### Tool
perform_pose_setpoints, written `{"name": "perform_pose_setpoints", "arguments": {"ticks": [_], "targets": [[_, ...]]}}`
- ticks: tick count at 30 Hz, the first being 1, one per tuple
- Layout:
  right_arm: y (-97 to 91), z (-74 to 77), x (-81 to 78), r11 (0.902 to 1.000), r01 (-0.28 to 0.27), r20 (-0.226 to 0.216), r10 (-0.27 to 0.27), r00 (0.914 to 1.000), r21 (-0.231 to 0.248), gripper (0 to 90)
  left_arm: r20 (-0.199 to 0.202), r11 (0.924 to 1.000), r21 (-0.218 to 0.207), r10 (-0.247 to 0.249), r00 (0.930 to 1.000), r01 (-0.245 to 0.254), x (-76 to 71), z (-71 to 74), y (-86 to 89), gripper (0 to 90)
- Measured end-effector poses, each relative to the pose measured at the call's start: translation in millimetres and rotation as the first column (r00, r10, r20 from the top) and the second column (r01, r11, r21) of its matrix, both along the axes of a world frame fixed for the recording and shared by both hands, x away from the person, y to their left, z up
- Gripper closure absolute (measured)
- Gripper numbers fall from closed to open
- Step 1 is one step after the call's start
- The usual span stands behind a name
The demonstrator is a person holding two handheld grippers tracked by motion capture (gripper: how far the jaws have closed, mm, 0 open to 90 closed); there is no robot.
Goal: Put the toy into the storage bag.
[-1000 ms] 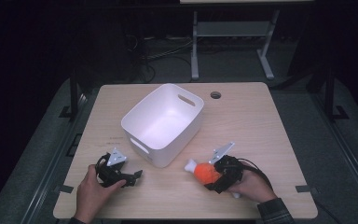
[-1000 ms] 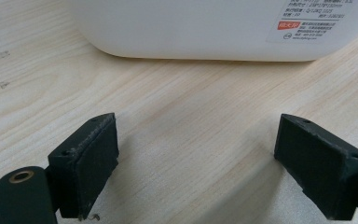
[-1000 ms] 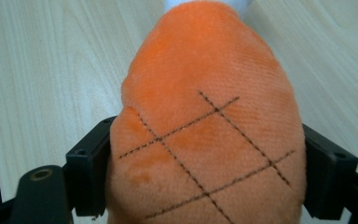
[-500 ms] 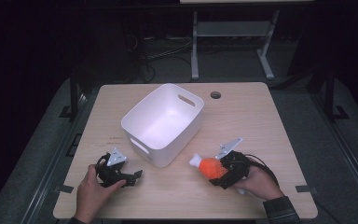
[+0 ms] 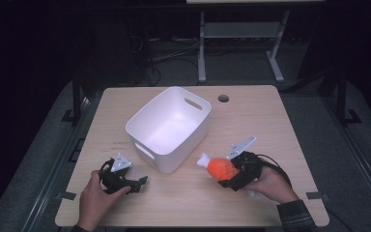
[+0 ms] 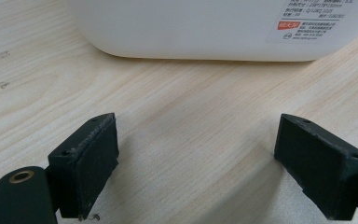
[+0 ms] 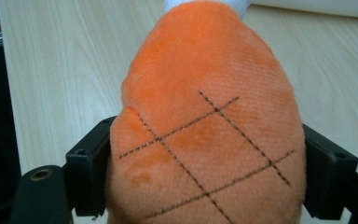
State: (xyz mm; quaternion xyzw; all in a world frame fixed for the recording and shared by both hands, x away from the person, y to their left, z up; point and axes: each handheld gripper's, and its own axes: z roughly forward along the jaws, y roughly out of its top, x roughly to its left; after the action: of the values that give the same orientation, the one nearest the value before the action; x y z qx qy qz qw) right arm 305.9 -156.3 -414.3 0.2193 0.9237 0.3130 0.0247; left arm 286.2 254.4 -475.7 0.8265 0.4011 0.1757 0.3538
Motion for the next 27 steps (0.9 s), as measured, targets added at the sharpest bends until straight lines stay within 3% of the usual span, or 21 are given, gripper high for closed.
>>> {"name": "perform_pose_setpoints", "arguments": {"ticks": [27], "targets": [[0.3, 46.6, 13.9, 0.9994, -0.021, 0.051, 0.019, 0.9985, 0.026, 18.9, -0.003, 1.0000, 0.002, -0.001, 1.0000, 0.001, 0.0, 0.3, 0.1, 12.6]]}}
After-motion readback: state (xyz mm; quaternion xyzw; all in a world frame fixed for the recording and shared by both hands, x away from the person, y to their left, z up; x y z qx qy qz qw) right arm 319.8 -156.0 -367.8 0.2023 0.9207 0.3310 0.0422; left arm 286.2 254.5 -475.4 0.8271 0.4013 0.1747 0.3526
